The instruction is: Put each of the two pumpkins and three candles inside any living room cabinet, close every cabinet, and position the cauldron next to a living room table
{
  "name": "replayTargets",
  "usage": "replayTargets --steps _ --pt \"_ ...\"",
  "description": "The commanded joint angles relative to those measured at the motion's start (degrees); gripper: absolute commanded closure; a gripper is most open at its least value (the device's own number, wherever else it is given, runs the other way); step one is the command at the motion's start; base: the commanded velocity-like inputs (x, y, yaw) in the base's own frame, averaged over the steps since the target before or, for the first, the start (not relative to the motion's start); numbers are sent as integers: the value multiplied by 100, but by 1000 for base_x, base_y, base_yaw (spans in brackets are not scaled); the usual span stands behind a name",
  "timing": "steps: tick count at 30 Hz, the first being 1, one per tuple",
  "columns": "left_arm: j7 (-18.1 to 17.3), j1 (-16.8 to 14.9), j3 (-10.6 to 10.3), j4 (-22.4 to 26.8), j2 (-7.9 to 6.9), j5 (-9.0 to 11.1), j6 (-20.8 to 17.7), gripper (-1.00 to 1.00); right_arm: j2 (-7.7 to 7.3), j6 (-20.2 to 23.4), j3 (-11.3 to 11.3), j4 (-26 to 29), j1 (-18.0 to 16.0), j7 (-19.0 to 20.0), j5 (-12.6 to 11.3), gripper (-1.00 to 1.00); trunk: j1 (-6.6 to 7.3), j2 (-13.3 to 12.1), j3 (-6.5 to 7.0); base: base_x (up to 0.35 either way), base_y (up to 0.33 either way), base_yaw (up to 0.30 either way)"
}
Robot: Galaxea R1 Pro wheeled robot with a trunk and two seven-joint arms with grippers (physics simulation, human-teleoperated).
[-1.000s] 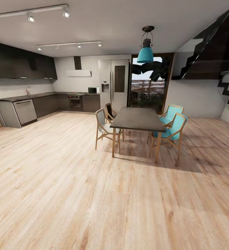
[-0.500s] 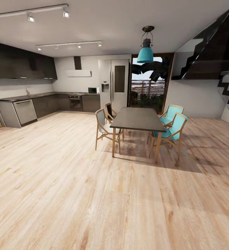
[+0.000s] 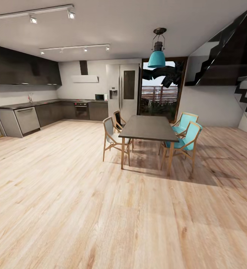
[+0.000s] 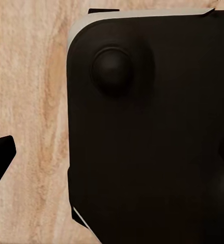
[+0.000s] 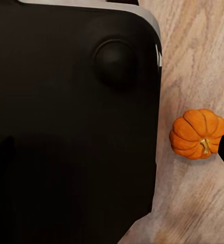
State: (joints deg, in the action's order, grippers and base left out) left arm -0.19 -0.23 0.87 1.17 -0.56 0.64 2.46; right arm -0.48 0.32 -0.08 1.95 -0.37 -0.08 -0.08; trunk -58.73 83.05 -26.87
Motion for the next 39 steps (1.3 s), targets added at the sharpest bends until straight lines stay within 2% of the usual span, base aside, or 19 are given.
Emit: replayTargets --steps 1,6,10,35,39 --pt "-1 -2 20 -3 0 8 17 -100 -1 3 -1 4 -3 -1 -1 -100 0 3 -6 0 0 0" --pt "-2 -3 233 -3 -5 65 17 -100 3 3 -1 4 0 -1 -1 -100 88 -158 66 0 0 0" --pt "-1 -2 280 -3 -5 74 17 -100 2 3 -1 6 -1 -1 -1 -100 176 -318 138 0 0 0" --pt "1 -3 300 6 -13 90 17 -100 4 3 -1 7 0 -1 -1 -100 725 -1321 587 0 0 0" --pt "1 -3 300 8 -23 263 17 -100 4 5 -1 14 -4 -31 -1 -100 813 -1481 659 0 0 0"
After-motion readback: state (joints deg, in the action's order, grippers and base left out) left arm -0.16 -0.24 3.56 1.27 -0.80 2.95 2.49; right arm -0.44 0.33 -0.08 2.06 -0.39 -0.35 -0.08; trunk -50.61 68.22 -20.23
